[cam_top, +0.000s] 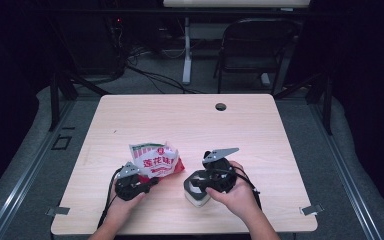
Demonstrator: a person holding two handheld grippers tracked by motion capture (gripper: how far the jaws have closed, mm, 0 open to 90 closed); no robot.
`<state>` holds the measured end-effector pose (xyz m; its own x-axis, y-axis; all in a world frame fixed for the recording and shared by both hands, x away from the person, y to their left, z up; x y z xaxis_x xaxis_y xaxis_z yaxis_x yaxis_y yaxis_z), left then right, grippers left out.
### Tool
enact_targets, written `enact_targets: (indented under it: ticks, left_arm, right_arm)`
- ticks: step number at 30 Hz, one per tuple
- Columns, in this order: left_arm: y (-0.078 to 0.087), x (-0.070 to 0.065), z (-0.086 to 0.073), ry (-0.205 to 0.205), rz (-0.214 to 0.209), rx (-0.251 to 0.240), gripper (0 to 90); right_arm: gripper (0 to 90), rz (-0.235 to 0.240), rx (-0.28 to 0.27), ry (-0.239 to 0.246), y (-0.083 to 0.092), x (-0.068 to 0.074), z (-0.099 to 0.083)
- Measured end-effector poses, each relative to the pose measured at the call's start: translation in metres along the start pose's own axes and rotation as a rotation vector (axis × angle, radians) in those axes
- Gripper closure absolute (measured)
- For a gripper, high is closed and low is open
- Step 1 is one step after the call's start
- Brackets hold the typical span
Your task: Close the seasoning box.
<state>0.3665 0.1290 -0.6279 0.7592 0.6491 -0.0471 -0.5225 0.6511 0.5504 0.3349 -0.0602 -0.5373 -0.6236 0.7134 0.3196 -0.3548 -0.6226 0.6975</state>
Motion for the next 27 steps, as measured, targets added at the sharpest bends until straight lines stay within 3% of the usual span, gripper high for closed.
enact_targets:
  ticks: [4, 8, 14, 21, 27]
  left_arm:
    - [0.002, 0.000, 0.002, -0.013, -0.004, -0.011, 64.9]
    - [0.003, 0.001, 0.003, -0.041, 0.014, -0.009, 71.4]
    - [0.006, 0.004, 0.003, -0.046, 0.032, -0.003, 77.9]
    - [0.013, 0.016, 0.005, -0.015, 0.080, -0.020, 78.8]
    - [0.023, 0.031, 0.005, 0.036, 0.132, -0.035, 78.8]
  right_arm:
    - [58.9, 0.001, -0.002, 0.001, -0.001, 0.000, 0.000]
    - [58.8, -0.001, 0.000, 0.001, -0.001, 0.000, 0.000]
    - [58.8, 0.002, -0.001, -0.002, 0.000, 0.000, 0.000]
    - [58.9, 0.003, -0.012, -0.006, 0.000, 0.000, 0.001]
    - [58.9, 0.004, -0.018, -0.003, 0.000, 0.001, 0.001]
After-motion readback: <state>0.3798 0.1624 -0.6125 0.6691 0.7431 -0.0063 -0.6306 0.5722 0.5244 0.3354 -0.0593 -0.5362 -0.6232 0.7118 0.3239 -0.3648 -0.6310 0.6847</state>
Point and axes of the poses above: each handheld gripper's, and its own axes: y roughly backward along the jaws, z roughly out of its top, x roughly to its left, the point moved 9 cm from there along -y, roughly forward along the jaws, and after that the axes turned 11 degrees about -y, right-handed, at the moved point
